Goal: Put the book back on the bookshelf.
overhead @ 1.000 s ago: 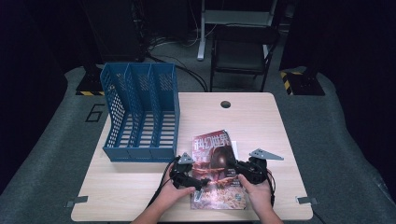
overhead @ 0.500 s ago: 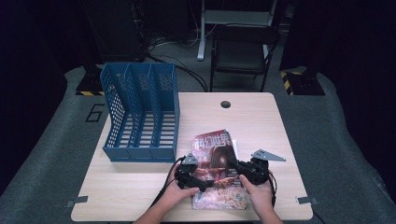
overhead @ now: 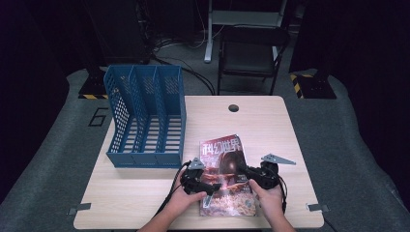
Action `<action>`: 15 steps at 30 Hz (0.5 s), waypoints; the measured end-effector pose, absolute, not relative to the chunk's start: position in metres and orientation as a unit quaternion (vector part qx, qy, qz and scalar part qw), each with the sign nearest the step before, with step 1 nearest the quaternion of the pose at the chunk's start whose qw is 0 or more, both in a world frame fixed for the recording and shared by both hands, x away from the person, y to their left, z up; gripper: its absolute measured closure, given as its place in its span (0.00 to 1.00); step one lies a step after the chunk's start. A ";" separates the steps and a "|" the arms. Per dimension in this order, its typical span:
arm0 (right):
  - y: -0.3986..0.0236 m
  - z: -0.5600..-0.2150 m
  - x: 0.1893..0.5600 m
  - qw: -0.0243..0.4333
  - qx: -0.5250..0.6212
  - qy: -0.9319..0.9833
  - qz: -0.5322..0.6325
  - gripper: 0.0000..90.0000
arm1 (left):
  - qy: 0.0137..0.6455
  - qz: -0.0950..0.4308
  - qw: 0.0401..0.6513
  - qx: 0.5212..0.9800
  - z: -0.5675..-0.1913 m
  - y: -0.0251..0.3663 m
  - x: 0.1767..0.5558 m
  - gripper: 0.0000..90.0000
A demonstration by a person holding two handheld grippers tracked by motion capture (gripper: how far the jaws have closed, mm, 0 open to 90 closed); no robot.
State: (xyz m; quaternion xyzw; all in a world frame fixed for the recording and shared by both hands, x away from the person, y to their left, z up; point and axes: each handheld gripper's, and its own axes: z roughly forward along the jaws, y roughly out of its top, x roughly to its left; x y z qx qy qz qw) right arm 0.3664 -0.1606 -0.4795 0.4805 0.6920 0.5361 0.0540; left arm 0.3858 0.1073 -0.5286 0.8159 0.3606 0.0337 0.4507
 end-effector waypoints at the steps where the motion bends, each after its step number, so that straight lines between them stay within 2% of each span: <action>1: -0.160 -0.480 0.367 0.055 0.482 0.694 0.531 0.95 | 0.360 0.031 0.449 0.817 -0.528 0.108 0.386 0.15; 6: -0.158 -0.484 0.370 0.055 0.483 0.703 0.520 0.95 | 0.367 0.040 0.445 0.816 -0.527 0.108 0.386 0.21; 15: -0.158 -0.498 0.379 0.035 0.504 0.712 0.487 0.95 | 0.394 0.043 0.429 0.812 -0.523 0.111 0.390 0.54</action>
